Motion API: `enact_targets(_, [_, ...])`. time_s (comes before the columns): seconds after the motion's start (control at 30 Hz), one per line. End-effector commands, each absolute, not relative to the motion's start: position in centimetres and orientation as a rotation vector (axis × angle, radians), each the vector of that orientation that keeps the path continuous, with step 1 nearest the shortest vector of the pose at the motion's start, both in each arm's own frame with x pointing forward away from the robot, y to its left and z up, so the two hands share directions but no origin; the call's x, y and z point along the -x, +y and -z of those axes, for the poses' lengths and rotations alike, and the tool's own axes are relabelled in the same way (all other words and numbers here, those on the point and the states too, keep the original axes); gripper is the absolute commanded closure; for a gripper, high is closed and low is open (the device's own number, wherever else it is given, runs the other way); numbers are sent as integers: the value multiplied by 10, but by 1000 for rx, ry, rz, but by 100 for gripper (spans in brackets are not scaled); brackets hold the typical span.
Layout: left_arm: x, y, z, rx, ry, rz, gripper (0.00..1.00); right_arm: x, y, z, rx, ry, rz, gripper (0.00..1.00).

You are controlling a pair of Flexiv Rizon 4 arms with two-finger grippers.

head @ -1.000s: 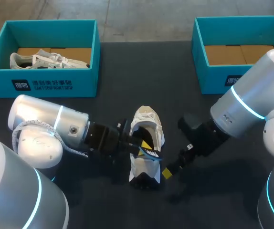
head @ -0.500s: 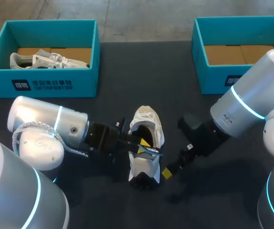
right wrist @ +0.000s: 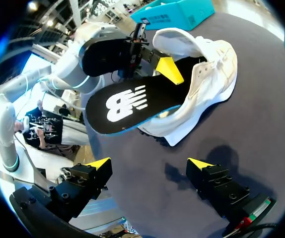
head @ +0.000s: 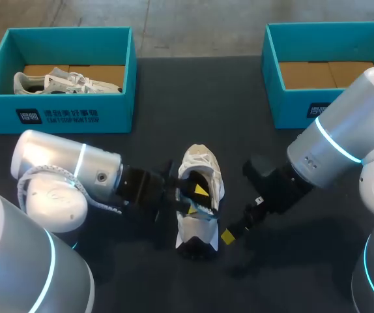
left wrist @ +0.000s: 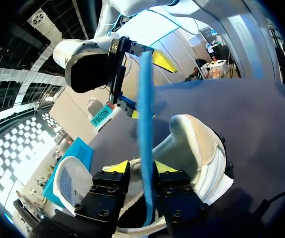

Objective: Take the shoe out of the shoebox, open the shoe tongue, remove and reinsert the insole, then place the shoe into the shoebox

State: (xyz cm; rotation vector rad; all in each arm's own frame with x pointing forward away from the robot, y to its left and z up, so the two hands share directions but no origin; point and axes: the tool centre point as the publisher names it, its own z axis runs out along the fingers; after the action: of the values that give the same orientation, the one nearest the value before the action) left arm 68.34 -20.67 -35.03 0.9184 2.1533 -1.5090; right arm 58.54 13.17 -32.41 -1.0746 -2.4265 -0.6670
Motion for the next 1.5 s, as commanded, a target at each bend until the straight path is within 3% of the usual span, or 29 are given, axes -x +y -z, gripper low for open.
enact_targets(0.03, [-677,-200,342,-919,2149,1504,67,-584,134,325,1080,-2430,665,0])
enact_targets(1.27, [-668,-209,336,-1063,2251,1399,73,-584,134,325,1080,-2430,665,0])
enact_targets(1.43, [-667,-210,337,-1068,2254,1397,80,-584,134,325,1080,-2430,665,0])
enact_targets(1.47, [-666,-210,337,-1069,2256,1397,84,-584,134,325,1080,-2430,665,0])
enact_targets(1.5, [-666,-210,338,-1070,2257,1395,95,-584,134,325,1080,-2430,665,0])
